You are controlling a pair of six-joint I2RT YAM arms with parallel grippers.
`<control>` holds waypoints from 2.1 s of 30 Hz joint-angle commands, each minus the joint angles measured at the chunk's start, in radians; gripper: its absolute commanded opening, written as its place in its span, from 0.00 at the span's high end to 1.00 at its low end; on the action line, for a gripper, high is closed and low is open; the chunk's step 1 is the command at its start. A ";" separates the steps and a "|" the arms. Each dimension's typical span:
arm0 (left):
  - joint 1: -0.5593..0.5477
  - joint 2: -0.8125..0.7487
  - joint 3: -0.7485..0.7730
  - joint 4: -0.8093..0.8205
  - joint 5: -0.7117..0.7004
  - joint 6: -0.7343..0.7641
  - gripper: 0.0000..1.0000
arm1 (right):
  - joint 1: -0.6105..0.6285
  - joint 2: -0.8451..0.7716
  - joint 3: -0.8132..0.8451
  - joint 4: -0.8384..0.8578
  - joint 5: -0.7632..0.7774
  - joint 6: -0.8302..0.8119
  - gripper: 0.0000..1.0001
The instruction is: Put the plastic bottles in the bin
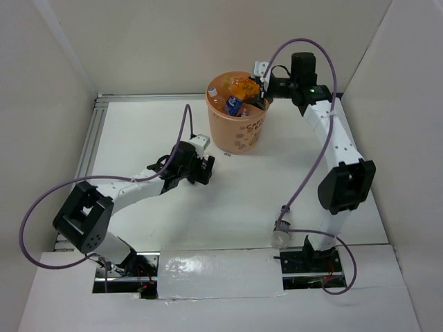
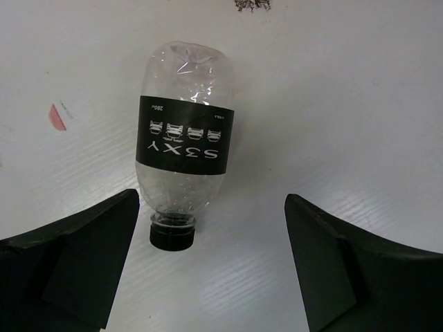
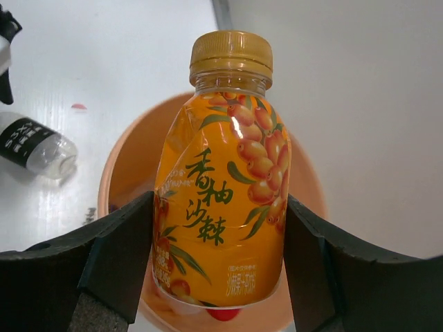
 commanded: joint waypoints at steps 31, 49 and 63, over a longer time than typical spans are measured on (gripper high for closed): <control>0.004 0.032 0.140 -0.006 0.207 0.096 0.73 | -0.240 -0.305 -0.344 -0.216 -0.121 0.339 0.95; -0.016 0.222 0.805 0.290 0.151 -0.132 0.68 | -0.404 -0.325 -0.611 -0.433 0.060 0.151 0.00; 0.025 0.500 1.140 0.129 0.114 -0.164 0.00 | -0.421 -0.496 -0.765 -0.683 0.146 -0.466 0.06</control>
